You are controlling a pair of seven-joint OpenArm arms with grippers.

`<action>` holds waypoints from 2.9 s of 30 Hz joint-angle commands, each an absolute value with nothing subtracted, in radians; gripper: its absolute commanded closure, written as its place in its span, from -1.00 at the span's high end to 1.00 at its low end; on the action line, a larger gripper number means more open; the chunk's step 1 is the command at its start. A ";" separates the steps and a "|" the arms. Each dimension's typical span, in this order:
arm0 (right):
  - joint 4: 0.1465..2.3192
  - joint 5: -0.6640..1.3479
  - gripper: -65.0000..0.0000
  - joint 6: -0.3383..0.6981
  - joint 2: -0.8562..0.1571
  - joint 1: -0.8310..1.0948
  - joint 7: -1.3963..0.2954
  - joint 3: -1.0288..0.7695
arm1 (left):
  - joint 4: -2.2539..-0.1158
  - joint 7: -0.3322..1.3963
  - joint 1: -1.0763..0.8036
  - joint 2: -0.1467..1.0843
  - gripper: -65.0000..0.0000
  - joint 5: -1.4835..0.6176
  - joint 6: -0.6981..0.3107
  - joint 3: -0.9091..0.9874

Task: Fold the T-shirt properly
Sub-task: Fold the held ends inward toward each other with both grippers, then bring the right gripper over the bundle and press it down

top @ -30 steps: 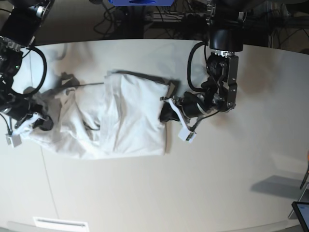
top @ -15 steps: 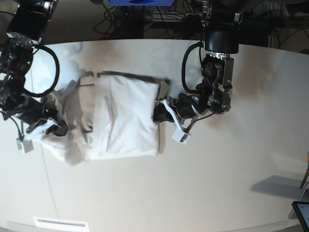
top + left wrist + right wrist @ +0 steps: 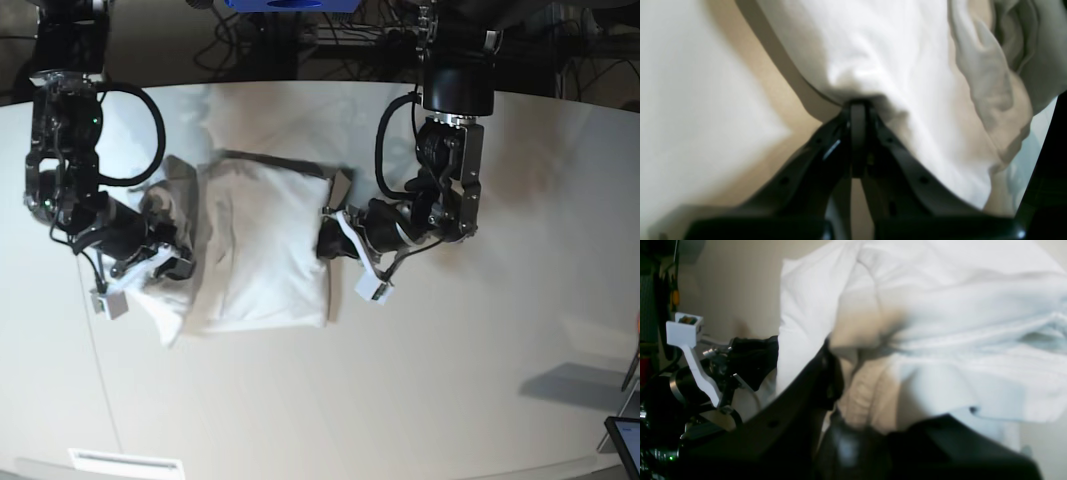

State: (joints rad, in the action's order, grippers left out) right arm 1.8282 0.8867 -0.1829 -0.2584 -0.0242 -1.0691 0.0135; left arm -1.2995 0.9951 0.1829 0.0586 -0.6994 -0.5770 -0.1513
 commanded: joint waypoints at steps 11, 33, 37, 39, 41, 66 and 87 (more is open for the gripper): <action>1.868 0.909 -0.99 -0.387 -0.297 -0.050 -0.963 0.202 | -1.313 0.978 0.205 0.054 -1.00 -0.722 -0.585 -0.153; 1.871 0.573 -1.00 -0.657 -0.272 -0.130 -0.958 0.535 | -1.287 0.972 0.205 0.062 -1.00 -0.722 -0.585 -0.234; 1.871 0.483 -1.00 -0.676 -0.242 -0.139 -0.975 0.541 | -1.287 0.972 0.205 0.061 -1.00 -0.722 -0.585 -0.234; 1.871 0.429 -1.00 -0.676 -0.223 -0.142 -1.000 0.541 | -1.287 0.972 0.206 0.061 -1.00 -0.722 -0.585 -0.234; 1.871 0.367 -1.00 -0.676 -0.208 -0.142 -1.018 0.549 | -1.287 0.972 0.206 0.061 -1.00 -0.722 -0.585 -0.234; 1.728 -0.321 -0.96 -0.673 -0.120 -0.171 -1.084 0.941 | -1.287 0.974 0.219 0.061 -1.00 -0.722 -0.585 -0.242; 1.733 -0.375 -0.14 -0.615 -0.091 -0.168 -1.082 1.081 | -1.207 0.972 0.246 0.058 -1.00 -0.722 -0.585 -0.240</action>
